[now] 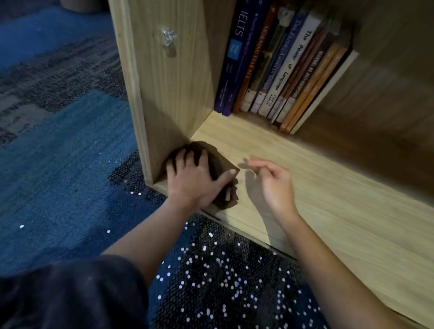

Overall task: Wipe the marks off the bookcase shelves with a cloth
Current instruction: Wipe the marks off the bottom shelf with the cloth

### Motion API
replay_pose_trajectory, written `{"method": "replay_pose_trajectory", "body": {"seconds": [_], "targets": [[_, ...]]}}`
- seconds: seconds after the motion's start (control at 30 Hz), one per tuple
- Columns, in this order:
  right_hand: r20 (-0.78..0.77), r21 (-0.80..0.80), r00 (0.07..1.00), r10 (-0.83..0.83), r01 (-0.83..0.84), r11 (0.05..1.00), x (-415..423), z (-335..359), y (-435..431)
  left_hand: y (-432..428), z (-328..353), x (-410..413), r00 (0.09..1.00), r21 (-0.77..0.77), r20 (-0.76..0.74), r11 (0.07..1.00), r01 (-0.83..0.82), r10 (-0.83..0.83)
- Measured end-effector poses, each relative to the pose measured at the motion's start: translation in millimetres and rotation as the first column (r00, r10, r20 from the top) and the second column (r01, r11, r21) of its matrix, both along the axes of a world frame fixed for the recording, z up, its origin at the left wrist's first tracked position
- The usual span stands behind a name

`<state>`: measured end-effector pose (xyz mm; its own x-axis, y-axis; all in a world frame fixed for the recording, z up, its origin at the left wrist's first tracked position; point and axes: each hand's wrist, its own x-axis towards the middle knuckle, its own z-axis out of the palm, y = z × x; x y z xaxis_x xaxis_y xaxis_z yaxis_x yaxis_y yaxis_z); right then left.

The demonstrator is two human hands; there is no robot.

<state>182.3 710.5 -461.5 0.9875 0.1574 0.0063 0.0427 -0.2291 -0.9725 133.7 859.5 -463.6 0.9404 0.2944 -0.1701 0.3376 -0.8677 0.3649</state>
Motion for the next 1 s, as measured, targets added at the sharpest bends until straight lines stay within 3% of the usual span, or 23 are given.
{"method": "replay_pose_trajectory", "body": {"seconds": [0.1, 0.2, 0.27, 0.47, 0.6, 0.67, 0.77, 0.8, 0.9, 1.0], "targets": [[0.050, -0.132, 0.993, -0.111, 0.116, 0.984, -12.1, -15.3, -39.5, -3.3, -0.5, 9.8, 0.989, 0.115, -0.128, 0.989, 0.089, -0.074], [0.127, -0.355, 0.985, -0.120, 0.159, 0.921, -24.5, -22.3, -72.9, 13.9, -4.1, -1.5, 0.983, 0.133, -0.135, 0.981, 0.142, -0.124], [0.163, -0.520, 0.985, -0.049, 0.128, 0.844, -35.8, -26.3, -84.4, 24.4, -8.3, -16.3, 0.987, 0.133, -0.072, 0.980, 0.150, -0.142], [0.243, -0.734, 0.964, 0.109, 0.109, 0.671, -65.5, -45.1, -80.6, 2.9, -14.8, -64.3, 0.960, 0.151, 0.118, 0.960, 0.234, -0.253], [0.227, -0.783, 0.964, 0.134, 0.099, 0.614, -63.0, -49.0, -82.8, -41.7, -4.5, -80.3, 0.865, -0.011, 0.142, 0.873, 0.488, -0.481], [0.208, -0.767, 0.966, 0.155, 0.063, 0.638, -62.0, -45.7, -84.6, -26.9, 8.0, -73.4, 0.908, -0.068, 0.199, 0.919, 0.388, -0.369], [0.185, -0.762, 0.966, 0.179, 0.026, 0.648, -66.3, -38.6, -98.5, 29.1, 11.9, -59.9, 0.945, -0.059, 0.318, 0.993, 0.103, -0.080], [0.198, -0.779, 0.965, 0.172, 0.048, 0.625, -67.9, -36.9, -103.7, 44.7, 9.0, -58.0, 0.956, -0.033, 0.284, 0.996, 0.085, -0.072], [0.221, -0.842, 0.969, 0.109, 0.134, 0.522, -80.5, -35.2, -130.0, 31.3, -9.8, -49.1, 0.963, 0.048, 0.115, 0.970, 0.239, -0.243], [0.235, -0.865, 0.970, 0.061, 0.180, 0.468, -95.5, -43.0, -144.9, -17.2, -25.6, -55.0, 0.932, 0.075, 0.153, 0.944, 0.322, -0.330]]}}
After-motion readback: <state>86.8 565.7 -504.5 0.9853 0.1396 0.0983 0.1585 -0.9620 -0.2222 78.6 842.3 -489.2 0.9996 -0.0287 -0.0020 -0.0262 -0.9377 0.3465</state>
